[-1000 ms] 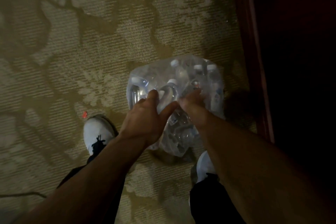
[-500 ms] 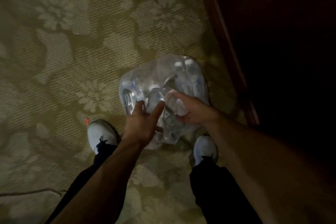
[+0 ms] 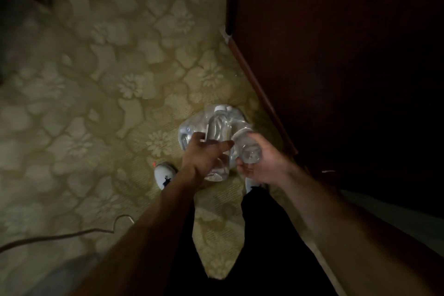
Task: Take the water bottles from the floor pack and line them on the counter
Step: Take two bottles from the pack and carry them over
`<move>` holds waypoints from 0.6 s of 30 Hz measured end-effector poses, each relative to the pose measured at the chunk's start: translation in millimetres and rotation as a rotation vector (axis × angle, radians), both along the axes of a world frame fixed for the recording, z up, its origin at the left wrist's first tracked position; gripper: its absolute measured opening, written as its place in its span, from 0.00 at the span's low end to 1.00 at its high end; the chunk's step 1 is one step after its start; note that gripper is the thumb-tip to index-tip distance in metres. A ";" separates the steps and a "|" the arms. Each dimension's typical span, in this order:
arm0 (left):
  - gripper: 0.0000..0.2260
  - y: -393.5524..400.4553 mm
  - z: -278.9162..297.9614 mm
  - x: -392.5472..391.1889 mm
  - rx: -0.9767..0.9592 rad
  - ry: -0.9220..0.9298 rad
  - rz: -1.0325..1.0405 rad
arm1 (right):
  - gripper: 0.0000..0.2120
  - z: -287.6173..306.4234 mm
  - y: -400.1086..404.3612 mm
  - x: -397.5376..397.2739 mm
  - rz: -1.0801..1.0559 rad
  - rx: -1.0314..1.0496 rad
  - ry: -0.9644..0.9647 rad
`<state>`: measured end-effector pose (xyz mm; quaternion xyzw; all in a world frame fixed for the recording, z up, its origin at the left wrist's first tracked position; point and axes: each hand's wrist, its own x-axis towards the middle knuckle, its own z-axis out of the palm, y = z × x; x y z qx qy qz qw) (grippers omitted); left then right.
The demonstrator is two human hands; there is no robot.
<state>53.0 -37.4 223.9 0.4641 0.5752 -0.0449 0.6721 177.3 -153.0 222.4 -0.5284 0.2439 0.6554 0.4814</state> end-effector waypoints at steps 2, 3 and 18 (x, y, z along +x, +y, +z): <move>0.29 -13.5 48.2 5.2 -0.035 -0.092 0.073 | 0.27 46.7 -8.6 4.7 0.084 0.047 -0.047; 0.29 -20.5 69.0 8.7 -0.041 -0.139 0.107 | 0.26 66.1 -13.4 6.4 0.091 0.086 -0.051; 0.14 -107.5 255.4 37.1 0.181 -0.554 -0.128 | 0.29 253.3 -106.3 -6.1 -0.198 0.253 -0.899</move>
